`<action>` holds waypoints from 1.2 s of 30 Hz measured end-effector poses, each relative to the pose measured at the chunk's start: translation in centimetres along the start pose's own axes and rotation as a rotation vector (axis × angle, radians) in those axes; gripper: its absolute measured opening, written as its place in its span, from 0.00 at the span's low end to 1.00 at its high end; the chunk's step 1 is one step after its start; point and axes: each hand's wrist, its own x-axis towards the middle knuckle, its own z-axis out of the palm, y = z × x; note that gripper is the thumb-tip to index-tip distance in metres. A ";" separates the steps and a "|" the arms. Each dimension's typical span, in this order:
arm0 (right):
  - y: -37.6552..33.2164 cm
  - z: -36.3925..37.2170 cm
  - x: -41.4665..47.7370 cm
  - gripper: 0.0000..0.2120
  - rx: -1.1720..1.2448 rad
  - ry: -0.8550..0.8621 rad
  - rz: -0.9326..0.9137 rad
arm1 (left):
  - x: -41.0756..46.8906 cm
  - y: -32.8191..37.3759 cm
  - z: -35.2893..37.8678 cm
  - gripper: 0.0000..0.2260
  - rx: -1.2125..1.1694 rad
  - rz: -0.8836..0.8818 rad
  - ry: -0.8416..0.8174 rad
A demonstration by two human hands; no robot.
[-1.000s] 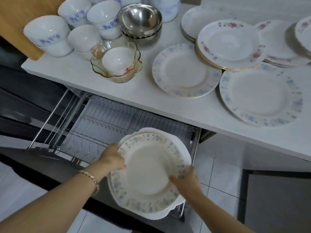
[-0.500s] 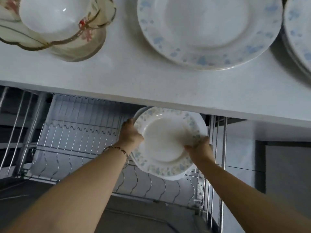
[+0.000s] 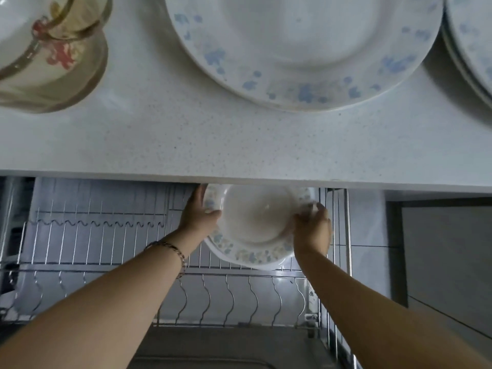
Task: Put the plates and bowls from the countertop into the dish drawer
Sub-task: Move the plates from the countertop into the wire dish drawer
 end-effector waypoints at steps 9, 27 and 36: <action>-0.3 -1.9 -2.6 0.31 -0.204 -0.261 -0.130 | -3.2 2.0 1.6 0.40 0.166 -0.066 -0.100; -15.9 -36.3 1.2 0.15 -0.149 -0.045 -0.484 | -20.8 32.3 6.7 0.11 0.012 0.292 -0.037; -26.3 -31.3 9.4 0.06 0.332 -0.518 -0.287 | -14.7 40.8 5.8 0.25 -0.146 0.068 0.434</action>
